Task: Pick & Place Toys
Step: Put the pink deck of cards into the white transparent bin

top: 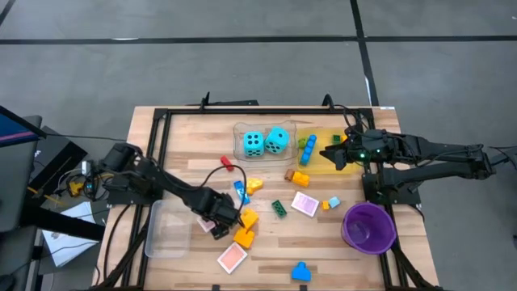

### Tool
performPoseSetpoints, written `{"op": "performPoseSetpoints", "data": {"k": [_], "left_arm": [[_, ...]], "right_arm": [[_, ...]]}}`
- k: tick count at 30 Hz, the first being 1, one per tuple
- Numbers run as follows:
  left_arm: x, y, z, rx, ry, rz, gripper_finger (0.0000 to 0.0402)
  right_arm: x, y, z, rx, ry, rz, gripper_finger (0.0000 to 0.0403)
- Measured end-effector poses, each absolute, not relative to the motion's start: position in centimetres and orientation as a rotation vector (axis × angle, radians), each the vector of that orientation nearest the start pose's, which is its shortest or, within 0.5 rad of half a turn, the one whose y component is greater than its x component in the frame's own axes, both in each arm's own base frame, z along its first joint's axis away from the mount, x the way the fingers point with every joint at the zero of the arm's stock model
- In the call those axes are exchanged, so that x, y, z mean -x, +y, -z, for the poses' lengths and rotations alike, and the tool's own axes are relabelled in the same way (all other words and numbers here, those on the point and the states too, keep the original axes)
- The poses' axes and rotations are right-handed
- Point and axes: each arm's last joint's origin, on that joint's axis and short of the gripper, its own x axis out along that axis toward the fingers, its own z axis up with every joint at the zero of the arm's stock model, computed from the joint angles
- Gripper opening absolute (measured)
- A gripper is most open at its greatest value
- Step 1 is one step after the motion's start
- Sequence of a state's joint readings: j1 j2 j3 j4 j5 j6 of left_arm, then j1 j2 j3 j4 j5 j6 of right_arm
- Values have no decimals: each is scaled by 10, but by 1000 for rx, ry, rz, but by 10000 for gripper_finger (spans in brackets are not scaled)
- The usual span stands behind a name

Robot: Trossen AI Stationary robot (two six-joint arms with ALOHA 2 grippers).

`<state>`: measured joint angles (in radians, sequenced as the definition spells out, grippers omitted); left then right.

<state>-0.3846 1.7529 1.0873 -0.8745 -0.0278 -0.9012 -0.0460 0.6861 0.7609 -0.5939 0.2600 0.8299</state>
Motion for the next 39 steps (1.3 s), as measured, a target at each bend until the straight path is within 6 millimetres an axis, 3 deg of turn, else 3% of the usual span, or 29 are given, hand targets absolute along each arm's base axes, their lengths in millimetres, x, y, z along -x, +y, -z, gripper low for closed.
{"op": "performPoseSetpoints", "data": {"k": [15, 39], "left_arm": [[-276, -109, -158, 458, 1519, -524, 367], [-271, -107, -142, 500, 1518, -497, 367]], "right_arm": [[-138, -13, -301, -750, 375, 481, 214], [-138, -12, -300, -735, 397, 445, 214]]}}
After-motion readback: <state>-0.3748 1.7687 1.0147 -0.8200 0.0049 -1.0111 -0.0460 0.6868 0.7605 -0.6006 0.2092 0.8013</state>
